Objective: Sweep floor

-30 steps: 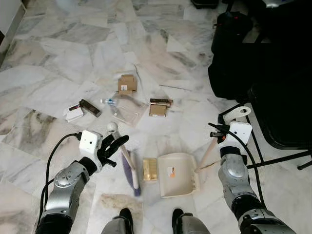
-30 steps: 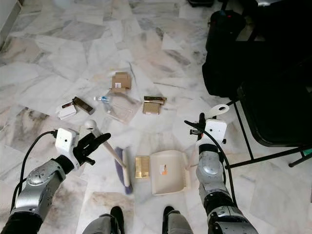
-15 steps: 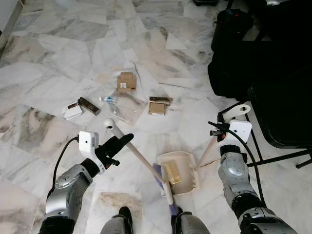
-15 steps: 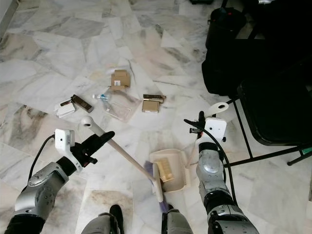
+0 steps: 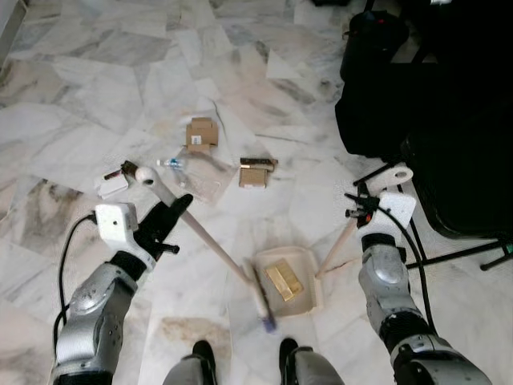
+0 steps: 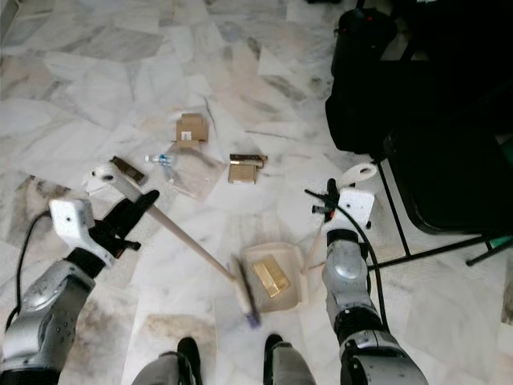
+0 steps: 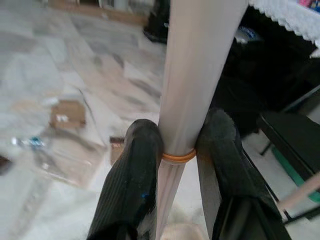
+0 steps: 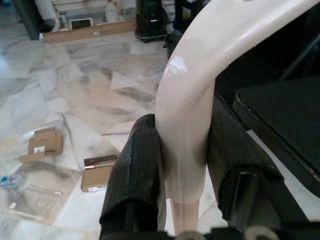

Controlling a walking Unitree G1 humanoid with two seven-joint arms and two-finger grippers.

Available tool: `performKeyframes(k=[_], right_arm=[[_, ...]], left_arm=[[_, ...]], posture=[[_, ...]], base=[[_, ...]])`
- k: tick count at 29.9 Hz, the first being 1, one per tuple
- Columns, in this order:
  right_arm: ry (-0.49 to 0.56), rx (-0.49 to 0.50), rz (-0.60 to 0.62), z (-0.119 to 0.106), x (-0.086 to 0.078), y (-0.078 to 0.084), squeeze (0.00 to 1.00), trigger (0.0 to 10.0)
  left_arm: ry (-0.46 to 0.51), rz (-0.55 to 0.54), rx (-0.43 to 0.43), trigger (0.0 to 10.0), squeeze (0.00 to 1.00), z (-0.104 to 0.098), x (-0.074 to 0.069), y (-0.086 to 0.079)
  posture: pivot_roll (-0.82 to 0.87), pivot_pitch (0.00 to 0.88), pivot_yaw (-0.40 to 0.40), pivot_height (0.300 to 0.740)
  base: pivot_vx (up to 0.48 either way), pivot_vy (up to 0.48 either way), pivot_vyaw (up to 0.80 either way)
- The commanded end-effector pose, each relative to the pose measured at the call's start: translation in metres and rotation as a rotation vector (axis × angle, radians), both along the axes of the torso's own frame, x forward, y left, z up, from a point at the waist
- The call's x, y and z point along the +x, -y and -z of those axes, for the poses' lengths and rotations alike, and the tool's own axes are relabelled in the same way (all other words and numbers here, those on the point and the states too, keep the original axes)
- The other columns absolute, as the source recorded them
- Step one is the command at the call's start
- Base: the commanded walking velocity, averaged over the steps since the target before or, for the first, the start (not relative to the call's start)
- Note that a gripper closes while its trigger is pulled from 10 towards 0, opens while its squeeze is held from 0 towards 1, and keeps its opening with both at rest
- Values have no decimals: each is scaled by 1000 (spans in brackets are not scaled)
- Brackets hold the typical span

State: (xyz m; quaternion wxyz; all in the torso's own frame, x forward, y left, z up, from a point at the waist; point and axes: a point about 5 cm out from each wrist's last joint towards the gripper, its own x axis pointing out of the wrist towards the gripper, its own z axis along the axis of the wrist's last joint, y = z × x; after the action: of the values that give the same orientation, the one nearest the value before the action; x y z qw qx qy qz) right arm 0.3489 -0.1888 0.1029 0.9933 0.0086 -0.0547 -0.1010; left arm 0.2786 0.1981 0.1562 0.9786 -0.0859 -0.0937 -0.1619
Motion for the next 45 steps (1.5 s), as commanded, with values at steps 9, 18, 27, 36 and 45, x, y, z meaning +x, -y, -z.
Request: performKeyframes(k=[9,18,27,36,45], right_arm=[[-63,100,12,11,-1,-3,0,10000],[35,57,-70,-12,8,-14,0,10000],[157,78,-103,-35,8,-17,0,10000],[164,87,-107,-39,6,-10,0,10000],[170,90,-118,-39,-2,-15,0,10000]], left_arm=[[113,-176,104,10000,0,-26,-2,-15],[68,-353,169,10000,0,-1,7,-22],[104,-282,280,10000,0,7,15,-1],[127,-312,263,10000,0,10,6,5],[180,-315,255,10000,0,0,8,8]], posture=[[-13,209,-8,740],[-32,156,-19,740],[-45,98,-27,740],[-32,81,-38,740],[-38,63,-27,740]], base=[[0,0,0],[0,0,0],[0,0,0],[0,0,0],[0,0,89]])
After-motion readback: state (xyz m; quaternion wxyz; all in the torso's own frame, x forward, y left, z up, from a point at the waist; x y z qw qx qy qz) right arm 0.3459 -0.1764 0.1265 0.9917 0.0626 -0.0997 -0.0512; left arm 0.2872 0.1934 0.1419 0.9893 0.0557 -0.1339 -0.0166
